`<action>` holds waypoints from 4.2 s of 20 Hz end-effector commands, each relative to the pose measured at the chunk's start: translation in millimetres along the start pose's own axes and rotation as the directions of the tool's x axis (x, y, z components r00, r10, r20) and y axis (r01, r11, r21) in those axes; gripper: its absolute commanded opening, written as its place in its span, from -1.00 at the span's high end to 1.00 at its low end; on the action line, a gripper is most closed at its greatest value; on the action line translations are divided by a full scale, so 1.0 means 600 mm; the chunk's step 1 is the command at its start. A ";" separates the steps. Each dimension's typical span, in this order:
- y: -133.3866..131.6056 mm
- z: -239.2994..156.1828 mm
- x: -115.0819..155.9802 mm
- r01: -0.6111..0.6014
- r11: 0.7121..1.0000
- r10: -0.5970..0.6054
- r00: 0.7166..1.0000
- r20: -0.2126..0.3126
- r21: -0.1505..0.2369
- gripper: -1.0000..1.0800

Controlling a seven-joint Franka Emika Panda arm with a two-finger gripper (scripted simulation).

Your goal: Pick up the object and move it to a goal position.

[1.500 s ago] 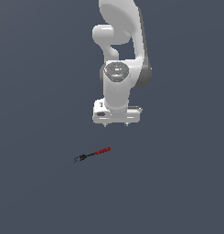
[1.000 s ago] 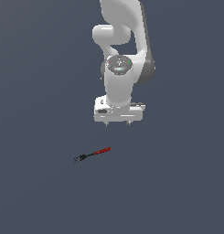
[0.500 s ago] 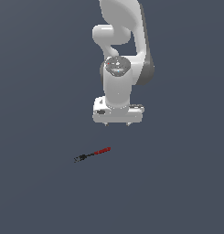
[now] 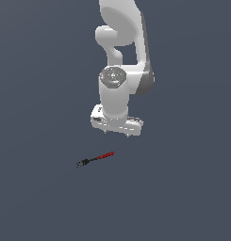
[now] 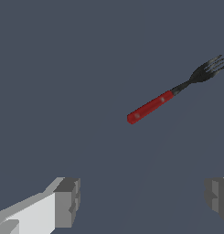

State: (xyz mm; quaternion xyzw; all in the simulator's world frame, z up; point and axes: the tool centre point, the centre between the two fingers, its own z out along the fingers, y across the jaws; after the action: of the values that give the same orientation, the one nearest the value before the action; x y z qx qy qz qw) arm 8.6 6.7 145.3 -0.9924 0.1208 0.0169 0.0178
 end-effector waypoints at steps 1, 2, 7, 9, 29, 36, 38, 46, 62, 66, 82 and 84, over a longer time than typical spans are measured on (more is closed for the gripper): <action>0.010 0.010 0.013 -0.078 0.997 0.078 0.997 -0.001 0.001 -0.92; 0.014 0.014 0.019 -0.112 0.994 0.112 0.994 -0.002 0.002 -0.92; 0.037 0.036 0.046 -0.277 0.961 0.277 0.961 -0.005 0.003 -0.92; 0.047 0.045 0.057 -0.341 0.940 0.341 0.940 -0.007 0.004 -0.92; 0.135 0.126 0.139 -0.799 0.602 0.798 0.601 -0.040 0.012 -0.92; 0.147 0.137 0.149 -0.841 0.541 0.840 0.540 -0.046 0.015 -0.92; 0.148 0.138 0.149 -0.844 0.536 0.844 0.535 -0.047 0.015 -0.92; 0.149 0.160 0.149 -0.843 0.538 0.842 0.537 -0.046 0.015 -0.92; 0.151 0.221 0.152 -0.845 0.535 0.844 0.534 -0.047 0.015 1.00; 0.151 0.221 0.152 -0.845 0.535 0.844 0.534 -0.047 0.015 1.00; 0.076 0.153 0.120 -0.847 0.531 0.847 0.530 -0.047 0.016 1.00; 0.047 0.131 0.109 -0.847 0.531 0.847 0.530 -0.047 0.016 1.00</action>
State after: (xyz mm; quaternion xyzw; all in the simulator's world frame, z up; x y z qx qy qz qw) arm 63.9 -47.3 52.6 -0.8096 0.5870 0.0001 -0.0009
